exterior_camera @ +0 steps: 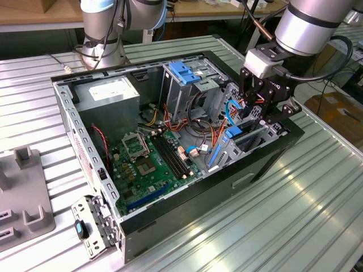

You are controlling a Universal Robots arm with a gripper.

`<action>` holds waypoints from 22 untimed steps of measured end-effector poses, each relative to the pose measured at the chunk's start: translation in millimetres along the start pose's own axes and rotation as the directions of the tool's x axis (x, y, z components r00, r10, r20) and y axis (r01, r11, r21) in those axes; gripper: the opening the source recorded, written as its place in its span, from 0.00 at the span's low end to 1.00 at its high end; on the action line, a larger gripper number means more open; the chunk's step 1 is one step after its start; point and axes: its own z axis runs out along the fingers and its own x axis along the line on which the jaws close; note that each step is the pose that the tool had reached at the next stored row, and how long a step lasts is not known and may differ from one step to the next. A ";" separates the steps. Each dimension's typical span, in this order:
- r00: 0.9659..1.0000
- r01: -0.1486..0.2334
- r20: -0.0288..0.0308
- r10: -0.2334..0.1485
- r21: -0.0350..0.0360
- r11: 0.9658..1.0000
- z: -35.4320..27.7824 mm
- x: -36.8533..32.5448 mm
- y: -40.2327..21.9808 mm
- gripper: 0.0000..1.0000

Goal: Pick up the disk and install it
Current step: 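Insert the first disk wire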

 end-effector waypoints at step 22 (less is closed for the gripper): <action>1.000 0.000 0.000 0.000 0.000 1.000 -14.7 -2.8 -0.6 0.43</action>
